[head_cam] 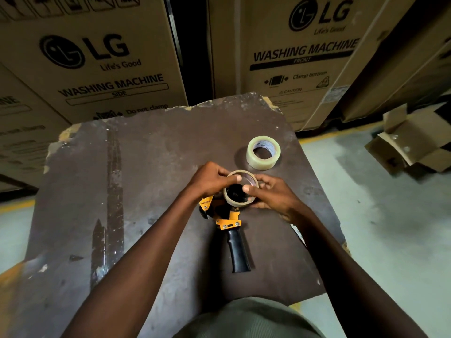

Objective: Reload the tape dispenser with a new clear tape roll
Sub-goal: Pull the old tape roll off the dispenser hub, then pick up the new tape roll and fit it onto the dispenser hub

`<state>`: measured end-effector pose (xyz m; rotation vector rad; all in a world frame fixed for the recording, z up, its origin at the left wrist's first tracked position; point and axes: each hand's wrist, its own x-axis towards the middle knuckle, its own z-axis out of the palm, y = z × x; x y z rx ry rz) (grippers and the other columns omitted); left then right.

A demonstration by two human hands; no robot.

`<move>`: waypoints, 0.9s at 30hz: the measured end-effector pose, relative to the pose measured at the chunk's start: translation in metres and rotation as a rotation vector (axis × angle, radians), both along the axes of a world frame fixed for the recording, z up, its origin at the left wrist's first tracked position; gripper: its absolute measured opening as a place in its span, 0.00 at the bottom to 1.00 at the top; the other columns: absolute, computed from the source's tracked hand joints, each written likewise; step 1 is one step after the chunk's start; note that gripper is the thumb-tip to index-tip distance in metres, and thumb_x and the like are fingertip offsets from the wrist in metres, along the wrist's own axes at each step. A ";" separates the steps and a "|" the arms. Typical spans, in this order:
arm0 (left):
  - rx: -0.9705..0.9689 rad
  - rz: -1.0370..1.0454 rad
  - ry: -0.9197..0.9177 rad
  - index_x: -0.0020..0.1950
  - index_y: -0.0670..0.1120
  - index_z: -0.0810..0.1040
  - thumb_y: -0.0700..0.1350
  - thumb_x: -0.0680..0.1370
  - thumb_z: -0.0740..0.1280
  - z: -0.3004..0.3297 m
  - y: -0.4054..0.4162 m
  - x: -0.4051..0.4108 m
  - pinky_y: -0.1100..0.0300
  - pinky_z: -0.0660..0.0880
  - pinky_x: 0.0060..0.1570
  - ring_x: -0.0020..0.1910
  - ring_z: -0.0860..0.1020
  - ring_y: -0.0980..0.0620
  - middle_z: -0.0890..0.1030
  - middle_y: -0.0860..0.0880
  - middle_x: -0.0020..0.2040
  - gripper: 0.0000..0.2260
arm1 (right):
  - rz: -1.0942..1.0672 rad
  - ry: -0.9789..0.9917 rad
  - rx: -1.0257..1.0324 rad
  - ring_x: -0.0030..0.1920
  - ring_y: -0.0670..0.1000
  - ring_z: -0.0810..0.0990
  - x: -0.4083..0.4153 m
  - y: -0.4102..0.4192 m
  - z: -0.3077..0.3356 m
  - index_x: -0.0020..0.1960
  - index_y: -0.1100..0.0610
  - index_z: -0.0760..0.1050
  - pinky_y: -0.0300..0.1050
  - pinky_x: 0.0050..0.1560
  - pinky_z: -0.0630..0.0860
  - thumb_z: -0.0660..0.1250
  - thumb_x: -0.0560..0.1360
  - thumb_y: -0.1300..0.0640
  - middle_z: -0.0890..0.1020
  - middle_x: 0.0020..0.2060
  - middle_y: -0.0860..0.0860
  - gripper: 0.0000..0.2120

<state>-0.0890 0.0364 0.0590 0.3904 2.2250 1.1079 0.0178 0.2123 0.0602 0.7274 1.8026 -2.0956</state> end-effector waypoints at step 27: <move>0.080 0.261 -0.092 0.64 0.42 0.79 0.48 0.77 0.71 -0.069 0.076 0.089 0.49 0.77 0.61 0.55 0.82 0.50 0.84 0.45 0.57 0.18 | -0.367 -0.226 0.349 0.37 0.53 0.88 0.070 0.137 -0.112 0.38 0.52 0.85 0.59 0.49 0.84 0.76 0.69 0.47 0.86 0.32 0.50 0.09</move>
